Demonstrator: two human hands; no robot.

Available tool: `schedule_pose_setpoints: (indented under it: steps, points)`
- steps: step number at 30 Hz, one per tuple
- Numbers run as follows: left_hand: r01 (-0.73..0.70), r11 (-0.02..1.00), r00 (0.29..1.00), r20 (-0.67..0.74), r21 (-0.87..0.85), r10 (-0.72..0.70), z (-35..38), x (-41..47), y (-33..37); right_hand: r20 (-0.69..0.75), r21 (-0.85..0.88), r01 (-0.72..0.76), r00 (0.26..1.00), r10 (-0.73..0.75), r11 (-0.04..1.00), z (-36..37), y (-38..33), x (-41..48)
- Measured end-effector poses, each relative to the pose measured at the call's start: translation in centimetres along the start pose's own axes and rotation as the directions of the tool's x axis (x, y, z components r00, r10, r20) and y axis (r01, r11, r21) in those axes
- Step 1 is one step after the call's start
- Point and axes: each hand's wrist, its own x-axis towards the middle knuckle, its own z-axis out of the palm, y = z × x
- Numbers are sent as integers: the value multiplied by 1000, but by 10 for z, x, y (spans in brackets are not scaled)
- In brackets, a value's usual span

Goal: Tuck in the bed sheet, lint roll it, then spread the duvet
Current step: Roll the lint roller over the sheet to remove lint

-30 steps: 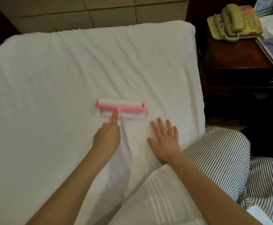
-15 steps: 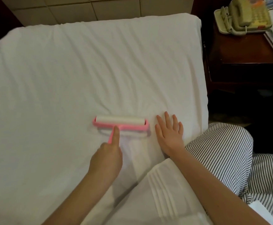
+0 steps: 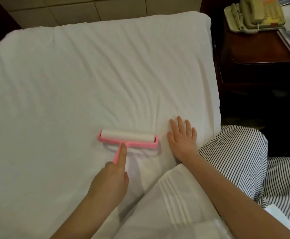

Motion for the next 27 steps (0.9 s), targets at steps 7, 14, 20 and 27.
schedule_pose_setpoints:
  steps: [7, 14, 20, 27]
  points:
    - [-21, 984, 981, -192, -180, -14, -20, 106, 24, 19, 4, 55, 998, -55, 998, -2, 1, -5]
    - [-160, 782, 908, -401, -602, -123, -23, 132, 14, -4, -47, 73, 997, -73, 996, 2, 3, -1]
    - [-19, 921, 901, -406, -390, -153, -15, -1, -53, -59, -158, 241, 966, -253, 958, 16, -22, 3]
    - [102, 971, 951, -266, -215, -159, 3, 57, -68, 9, -226, 320, 945, -326, 920, 36, -47, 11]
